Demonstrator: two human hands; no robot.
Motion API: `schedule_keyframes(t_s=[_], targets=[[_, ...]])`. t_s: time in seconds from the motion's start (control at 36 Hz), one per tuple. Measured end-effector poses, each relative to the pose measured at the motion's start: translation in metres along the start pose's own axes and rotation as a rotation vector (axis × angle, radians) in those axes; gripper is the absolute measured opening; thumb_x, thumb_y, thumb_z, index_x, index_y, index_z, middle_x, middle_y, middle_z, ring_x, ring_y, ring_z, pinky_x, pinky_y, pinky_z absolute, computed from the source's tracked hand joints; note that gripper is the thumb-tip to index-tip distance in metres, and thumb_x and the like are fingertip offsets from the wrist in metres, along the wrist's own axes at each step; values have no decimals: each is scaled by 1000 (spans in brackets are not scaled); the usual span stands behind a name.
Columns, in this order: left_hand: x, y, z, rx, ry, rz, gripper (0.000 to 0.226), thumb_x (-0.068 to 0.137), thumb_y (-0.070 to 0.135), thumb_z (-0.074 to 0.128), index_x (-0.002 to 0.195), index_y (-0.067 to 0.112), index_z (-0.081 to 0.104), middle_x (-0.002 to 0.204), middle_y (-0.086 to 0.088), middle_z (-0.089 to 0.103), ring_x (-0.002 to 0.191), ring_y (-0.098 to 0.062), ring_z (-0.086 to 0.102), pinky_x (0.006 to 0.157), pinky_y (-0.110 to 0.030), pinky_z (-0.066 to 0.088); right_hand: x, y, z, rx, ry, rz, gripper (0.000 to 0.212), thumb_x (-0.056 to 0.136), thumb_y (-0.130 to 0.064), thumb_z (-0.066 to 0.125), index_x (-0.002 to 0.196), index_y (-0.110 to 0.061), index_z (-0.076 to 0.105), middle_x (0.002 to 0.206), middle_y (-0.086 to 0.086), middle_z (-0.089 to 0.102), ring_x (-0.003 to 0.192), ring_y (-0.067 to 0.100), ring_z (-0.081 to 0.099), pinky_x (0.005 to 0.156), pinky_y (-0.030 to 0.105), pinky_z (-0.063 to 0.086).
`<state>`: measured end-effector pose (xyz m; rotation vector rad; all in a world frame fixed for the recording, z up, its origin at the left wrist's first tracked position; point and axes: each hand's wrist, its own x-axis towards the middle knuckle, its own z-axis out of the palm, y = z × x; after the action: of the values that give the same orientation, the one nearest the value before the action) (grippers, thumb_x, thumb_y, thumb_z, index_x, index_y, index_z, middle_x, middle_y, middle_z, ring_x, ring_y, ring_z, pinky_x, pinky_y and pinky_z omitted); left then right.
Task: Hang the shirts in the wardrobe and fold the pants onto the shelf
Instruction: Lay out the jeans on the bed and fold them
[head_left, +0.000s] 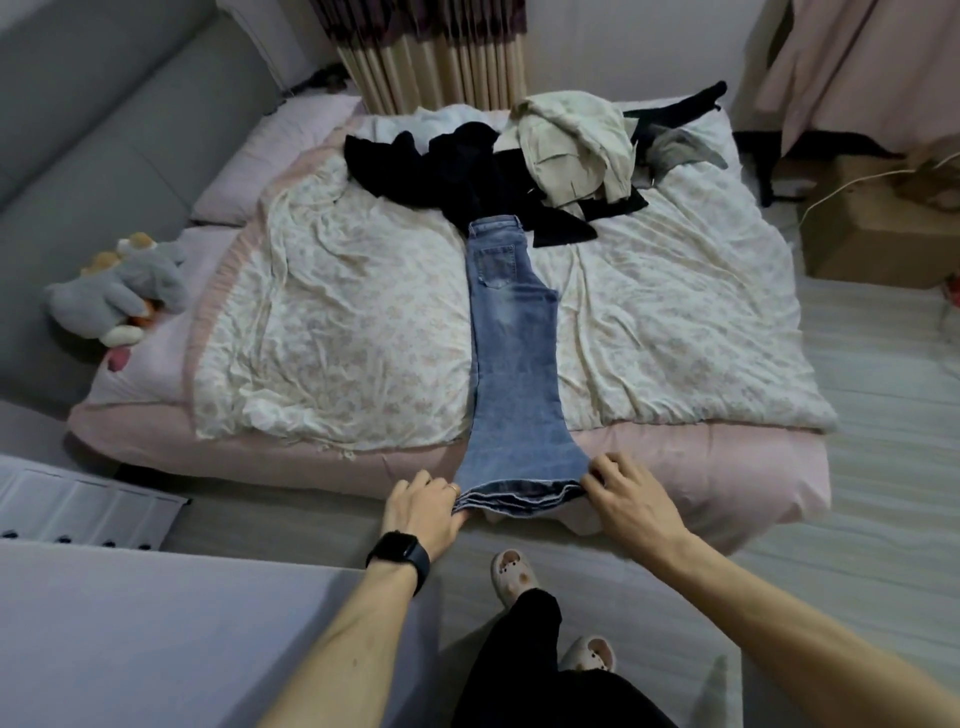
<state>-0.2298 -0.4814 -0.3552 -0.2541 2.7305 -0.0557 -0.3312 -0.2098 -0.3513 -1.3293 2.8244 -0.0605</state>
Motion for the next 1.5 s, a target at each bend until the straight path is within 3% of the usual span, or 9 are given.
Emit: schedule_keyframes(t_s=[0.11,0.17,0.31,0.44,0.53,0.61,0.72,1.17,1.5], targets=[[-13,9,7,-33,-276,-5,26,94,42,57,111,27,70,112,0,70,114,-25,57,87,-35,41,-10,-15,-5,17,-506,7,24,89,-7,57,112,-9,64,114,12,61,106,34,58,84,42,51],[-18,16,11,-91,-391,-24,27,86,41,68,107,26,74,109,-3,72,105,-28,65,80,-32,45,-13,-18,-10,93,-761,28,27,91,-6,51,115,-7,65,119,14,63,107,34,62,88,42,54],[-22,26,15,-174,-513,-16,41,72,46,82,108,26,76,110,-5,73,97,-26,69,75,-33,52,-6,-9,-20,131,-936,-46,33,96,-28,54,118,-9,69,120,15,67,107,34,63,94,38,53],[10,5,-6,-347,-302,-46,35,88,51,68,119,33,67,119,-2,67,107,-29,65,80,-35,51,24,21,-21,231,-713,111,28,99,-32,52,118,-16,67,122,11,67,110,33,62,91,37,49],[43,-9,-30,-482,-186,-60,26,93,48,64,112,30,66,109,-1,69,101,-29,65,75,-35,51,56,44,-18,294,-517,225,26,102,-31,48,113,-15,65,118,13,64,107,33,61,85,36,47],[89,-21,-54,-602,-49,-101,21,95,40,64,111,26,66,107,-4,71,100,-30,65,82,-38,53,101,65,-21,343,-336,297,26,103,-35,46,110,-17,63,110,10,61,102,34,60,79,40,49],[168,-41,-84,-605,116,-157,20,98,42,58,114,32,63,110,-2,70,101,-30,64,75,-35,49,181,93,-23,385,-164,375,28,104,-33,43,114,-14,61,111,10,61,104,36,59,83,45,51],[511,-127,-121,-590,146,-212,31,104,43,41,130,30,53,129,4,59,112,-23,58,75,-33,42,497,219,61,347,-12,489,17,102,-17,48,110,-4,57,105,17,56,100,40,53,81,47,47],[697,-132,-75,-555,127,-230,37,107,36,35,140,25,46,138,-1,48,122,-25,52,80,-35,41,628,296,170,274,18,538,20,97,-10,50,116,-7,57,110,16,52,98,39,49,84,44,47]])
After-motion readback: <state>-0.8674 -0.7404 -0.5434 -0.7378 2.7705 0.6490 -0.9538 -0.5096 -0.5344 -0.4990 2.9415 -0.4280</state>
